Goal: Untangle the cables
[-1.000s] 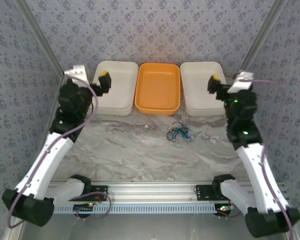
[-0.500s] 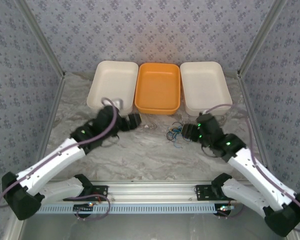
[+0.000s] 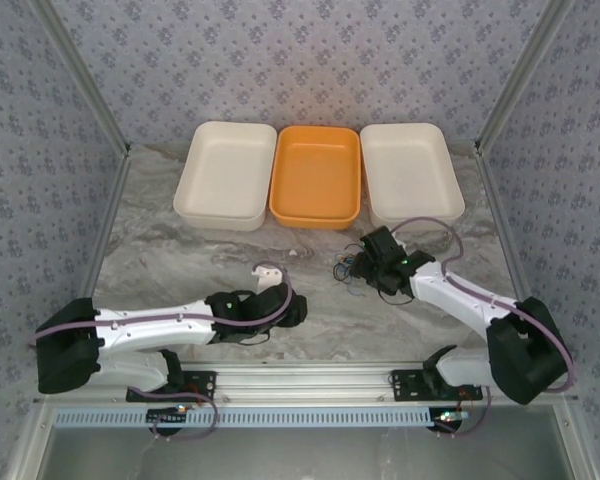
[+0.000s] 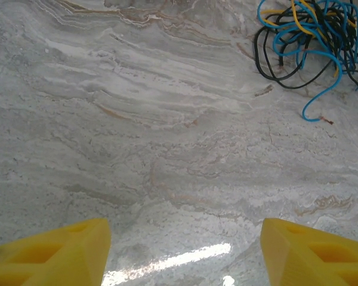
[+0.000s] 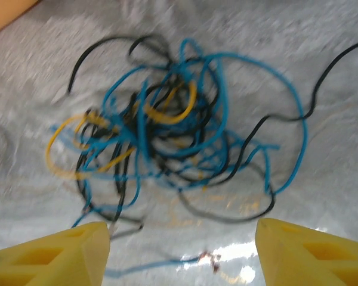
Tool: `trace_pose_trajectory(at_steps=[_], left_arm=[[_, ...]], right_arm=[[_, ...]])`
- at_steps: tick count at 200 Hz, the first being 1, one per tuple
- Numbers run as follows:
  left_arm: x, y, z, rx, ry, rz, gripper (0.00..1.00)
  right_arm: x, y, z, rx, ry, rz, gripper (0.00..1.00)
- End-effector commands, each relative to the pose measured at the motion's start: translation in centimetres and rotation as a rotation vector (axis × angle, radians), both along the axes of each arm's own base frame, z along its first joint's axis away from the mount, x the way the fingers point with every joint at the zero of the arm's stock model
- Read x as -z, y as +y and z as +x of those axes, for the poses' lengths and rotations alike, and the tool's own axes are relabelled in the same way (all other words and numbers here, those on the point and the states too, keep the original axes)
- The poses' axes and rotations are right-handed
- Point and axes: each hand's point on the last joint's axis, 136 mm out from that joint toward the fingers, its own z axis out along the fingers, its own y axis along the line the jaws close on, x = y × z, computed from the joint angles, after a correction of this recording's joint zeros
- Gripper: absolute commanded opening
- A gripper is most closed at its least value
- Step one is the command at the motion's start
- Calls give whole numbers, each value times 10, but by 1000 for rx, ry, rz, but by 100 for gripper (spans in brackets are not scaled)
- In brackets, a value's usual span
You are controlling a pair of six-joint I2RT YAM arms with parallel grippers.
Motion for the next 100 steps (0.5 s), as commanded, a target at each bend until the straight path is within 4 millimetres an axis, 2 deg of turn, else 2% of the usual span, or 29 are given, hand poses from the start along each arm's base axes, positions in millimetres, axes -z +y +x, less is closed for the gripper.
trace_pose_trajectory(at_steps=[1,16,29,54,74,89,100], left_arm=[[-19,-10,10,-47,-49,-54,68],[-18,-8,10,-48,-48,-40,68],[-19,-7,10,-51,-50,-34,68],[-22,-8,12,-54,-57,-35,68],[-22,-12,14,-53,-62,-38,68],[-24,-21,15,-40,-60,-57,68],[-27,-31,16,-24,-48,-92,69]], right_arm=[[-14,-7,23,31,-58,-13,68],[-16,-12,29,-10,-49,-95,67],[-12,-5,33,-76,-30,-122,63],[8,10,32,-217,14,-171,60],[26,1,32,-227,68,-245,58],[37,-2,34,-234,96,-269,50],[41,-3,36,-231,112,-289,40]])
